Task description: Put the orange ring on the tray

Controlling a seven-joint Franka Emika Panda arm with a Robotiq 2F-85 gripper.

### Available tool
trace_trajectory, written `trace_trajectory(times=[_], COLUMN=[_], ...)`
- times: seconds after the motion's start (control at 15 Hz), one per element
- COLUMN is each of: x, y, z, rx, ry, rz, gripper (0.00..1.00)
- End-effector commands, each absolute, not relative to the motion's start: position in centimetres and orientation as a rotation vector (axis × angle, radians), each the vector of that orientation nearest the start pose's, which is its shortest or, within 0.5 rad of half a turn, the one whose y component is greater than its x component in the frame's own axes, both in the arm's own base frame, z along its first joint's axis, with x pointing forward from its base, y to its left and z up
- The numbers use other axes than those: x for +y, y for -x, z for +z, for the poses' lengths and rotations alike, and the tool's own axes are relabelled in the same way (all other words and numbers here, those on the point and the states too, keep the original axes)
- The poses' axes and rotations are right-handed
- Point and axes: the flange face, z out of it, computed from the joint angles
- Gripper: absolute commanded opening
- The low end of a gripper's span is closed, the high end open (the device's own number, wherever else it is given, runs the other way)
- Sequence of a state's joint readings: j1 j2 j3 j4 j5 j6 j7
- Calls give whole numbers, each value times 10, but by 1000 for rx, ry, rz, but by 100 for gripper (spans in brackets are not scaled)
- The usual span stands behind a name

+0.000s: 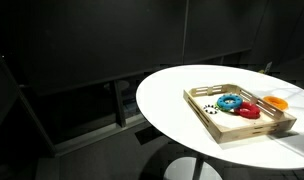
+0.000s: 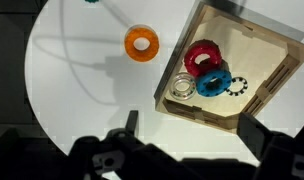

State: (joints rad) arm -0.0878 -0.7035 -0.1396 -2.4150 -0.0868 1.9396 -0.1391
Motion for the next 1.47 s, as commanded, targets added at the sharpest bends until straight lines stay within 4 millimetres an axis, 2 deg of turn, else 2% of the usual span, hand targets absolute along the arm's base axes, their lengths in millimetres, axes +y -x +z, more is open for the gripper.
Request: trace_trajectory(times=[0.0,0.4,0.6,0.73,1.07,1.4], x=[-97,-109,-124,-140,-187,-211], y=[-351,-374,-387,-395,-404,-409], z=[570,586,591,583,537,483], rx=[79,126,185,254,378,362], ry=[3152,3161,3171,3177,3130,3136], rz=[-348,-373,-369,-318,-163,-57], gripper=[100,100,100,100,100,100])
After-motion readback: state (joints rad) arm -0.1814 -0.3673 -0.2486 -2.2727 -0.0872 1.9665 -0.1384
